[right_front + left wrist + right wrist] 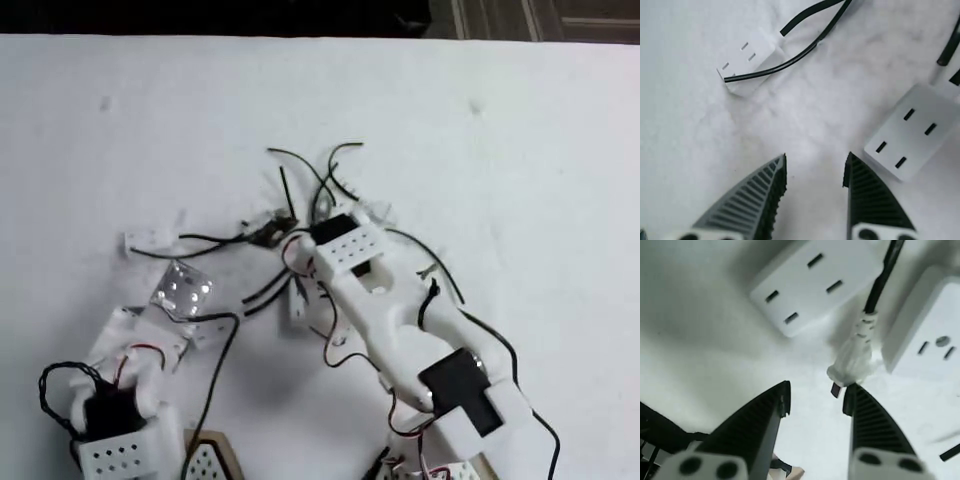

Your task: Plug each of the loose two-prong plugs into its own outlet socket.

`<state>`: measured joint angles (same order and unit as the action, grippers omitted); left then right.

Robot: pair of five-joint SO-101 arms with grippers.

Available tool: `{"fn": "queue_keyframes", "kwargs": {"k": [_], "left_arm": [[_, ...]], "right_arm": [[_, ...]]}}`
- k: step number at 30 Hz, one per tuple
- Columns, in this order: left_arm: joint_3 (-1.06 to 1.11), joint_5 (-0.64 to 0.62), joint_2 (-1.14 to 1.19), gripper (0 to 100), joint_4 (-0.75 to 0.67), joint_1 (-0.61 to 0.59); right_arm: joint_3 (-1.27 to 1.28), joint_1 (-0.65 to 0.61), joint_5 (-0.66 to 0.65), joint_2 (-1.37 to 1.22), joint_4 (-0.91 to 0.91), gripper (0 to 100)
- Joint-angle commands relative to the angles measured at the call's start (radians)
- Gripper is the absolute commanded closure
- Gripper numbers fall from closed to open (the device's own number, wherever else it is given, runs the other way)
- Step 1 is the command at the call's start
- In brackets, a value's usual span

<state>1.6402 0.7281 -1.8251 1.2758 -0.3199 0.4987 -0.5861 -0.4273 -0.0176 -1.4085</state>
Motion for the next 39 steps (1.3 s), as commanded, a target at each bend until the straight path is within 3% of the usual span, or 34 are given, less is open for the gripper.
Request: {"fn": "queue_keyframes", "kwargs": {"k": [1,16,32,39], "left_arm": [[-0.003,-0.005,0.001,81,-0.015,-0.007],[-0.003,-0.005,0.001,81,-0.014,-0.007],[-0.003,-0.005,0.001,81,-0.011,-0.007],[-0.003,-0.005,0.001,81,-0.011,-0.007]], "right_arm": [[-0.003,0.01,-0.003,0.004,0.036,81.8],[0.052,0.11,-0.003,0.004,0.183,81.8],[0.094,0.061,-0.005,0.005,0.274,81.9],[0.104,0.068,-0.005,0.013,0.288,94.9]]}}
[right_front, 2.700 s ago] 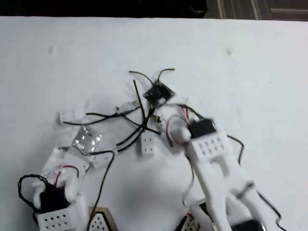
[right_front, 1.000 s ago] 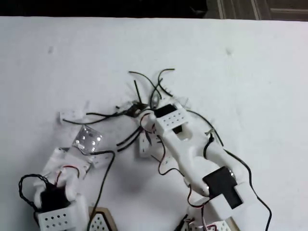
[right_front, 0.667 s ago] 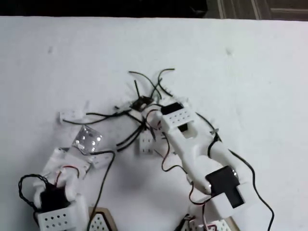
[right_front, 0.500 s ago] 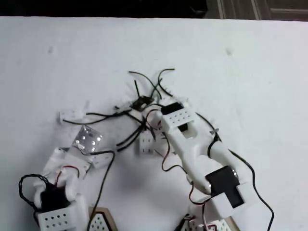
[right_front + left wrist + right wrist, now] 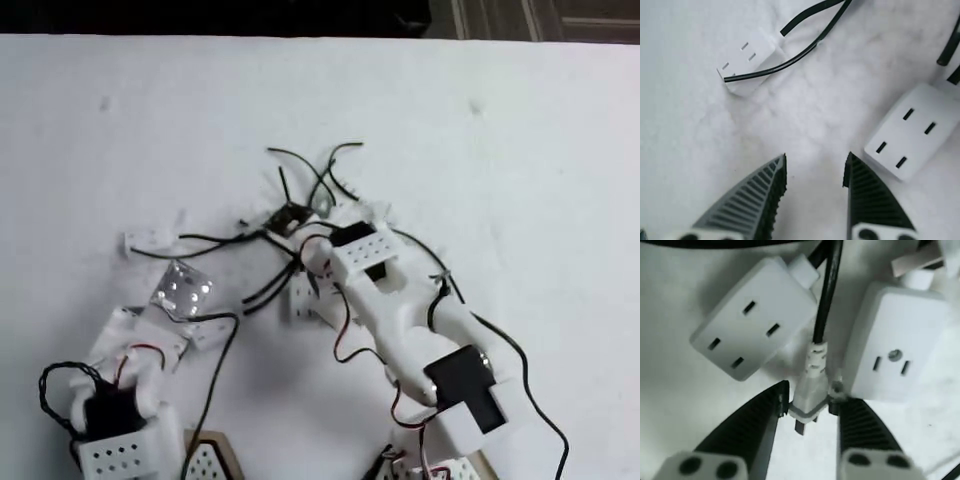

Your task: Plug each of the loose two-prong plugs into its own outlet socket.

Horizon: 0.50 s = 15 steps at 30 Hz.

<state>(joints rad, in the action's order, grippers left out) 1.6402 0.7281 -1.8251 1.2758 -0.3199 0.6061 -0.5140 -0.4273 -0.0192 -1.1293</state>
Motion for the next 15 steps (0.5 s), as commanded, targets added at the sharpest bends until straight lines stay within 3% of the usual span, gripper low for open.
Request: {"fn": "queue_keyframes", "kwargs": {"k": [1,9,15], "left_arm": [[-0.003,-0.005,0.001,81,-0.011,-0.007],[-0.002,-0.005,0.001,81,-0.009,-0.007],[-0.014,-0.008,0.001,81,-0.017,-0.002]], "right_arm": [[-0.003,-0.004,-0.005,0.016,0.005,95.9],[-0.006,-0.004,-0.003,0.042,-0.073,98.1],[-0.005,-0.002,-0.002,0.28,-0.22,98.1]]}}
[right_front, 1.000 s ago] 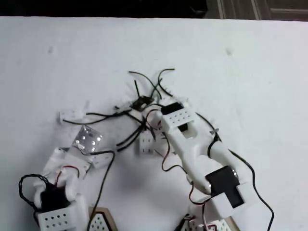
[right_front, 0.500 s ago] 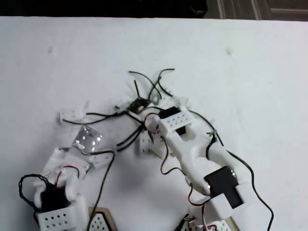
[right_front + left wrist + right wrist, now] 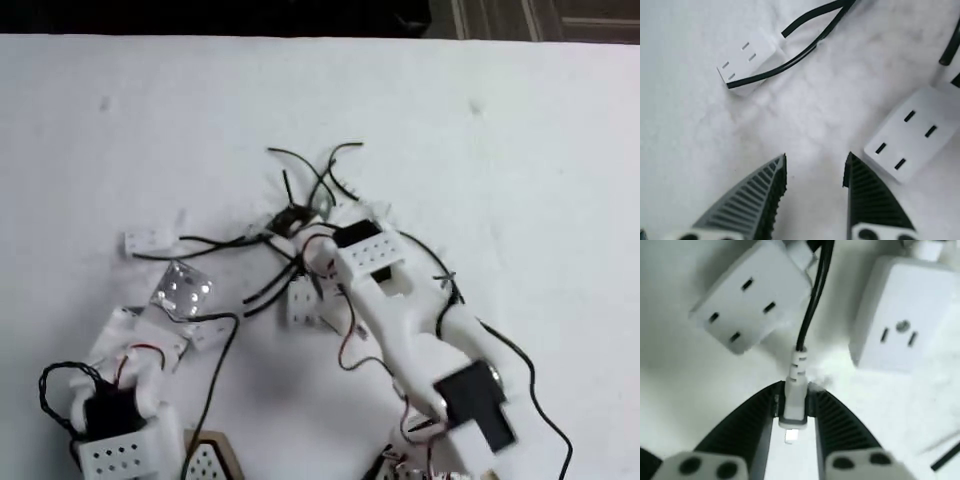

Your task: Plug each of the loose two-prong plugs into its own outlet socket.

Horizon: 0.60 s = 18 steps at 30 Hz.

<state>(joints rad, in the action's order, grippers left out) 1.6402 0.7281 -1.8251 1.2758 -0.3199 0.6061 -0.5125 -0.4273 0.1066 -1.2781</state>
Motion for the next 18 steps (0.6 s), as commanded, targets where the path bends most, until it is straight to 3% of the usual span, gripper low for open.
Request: {"fn": "queue_keyframes", "kwargs": {"k": [1,9,18], "left_arm": [[-0.028,-0.011,0.001,81,-0.02,-0.001],[-0.278,-0.025,0.001,81,-0.023,-0.001],[-0.399,-0.405,0.001,81,-0.203,-0.001]], "right_arm": [[-0.003,-0.004,-0.002,0.205,-0.096,98.1],[-0.002,-0.013,0.051,0.564,-0.229,98.1],[-0.015,-0.015,0.112,0.832,-0.223,98.1]]}}
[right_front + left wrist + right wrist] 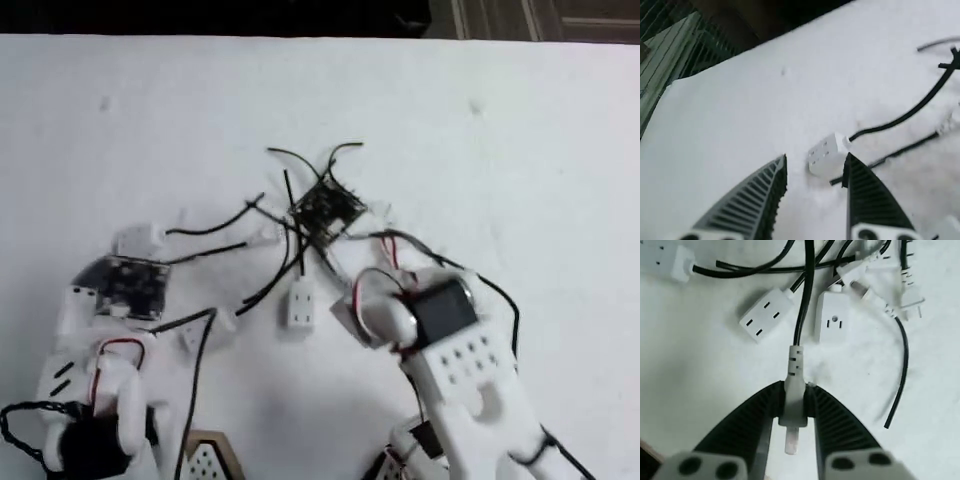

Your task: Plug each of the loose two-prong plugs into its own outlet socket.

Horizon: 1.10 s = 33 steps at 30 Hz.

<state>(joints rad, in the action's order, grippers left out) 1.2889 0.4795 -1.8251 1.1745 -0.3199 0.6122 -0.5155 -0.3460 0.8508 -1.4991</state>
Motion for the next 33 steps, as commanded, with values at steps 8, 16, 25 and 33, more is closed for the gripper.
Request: {"fn": "queue_keyframes", "kwargs": {"k": [8,16,25,33], "left_arm": [[-0.051,-0.273,0.001,81,-0.196,0.068],[-0.054,-0.273,0.001,81,-0.27,0.248],[-0.166,-0.275,0.001,81,-0.267,0.526],[-0.192,-0.273,0.001,81,-0.267,0.737]], "right_arm": [[-0.095,-0.01,0.121,0.259,0.001,98.1],[-0.103,-0.18,0.262,0.354,0.039,98.1],[-0.098,-0.369,0.336,0.367,0.114,98.1],[-0.057,-0.423,0.333,0.366,0.139,98.1]]}}
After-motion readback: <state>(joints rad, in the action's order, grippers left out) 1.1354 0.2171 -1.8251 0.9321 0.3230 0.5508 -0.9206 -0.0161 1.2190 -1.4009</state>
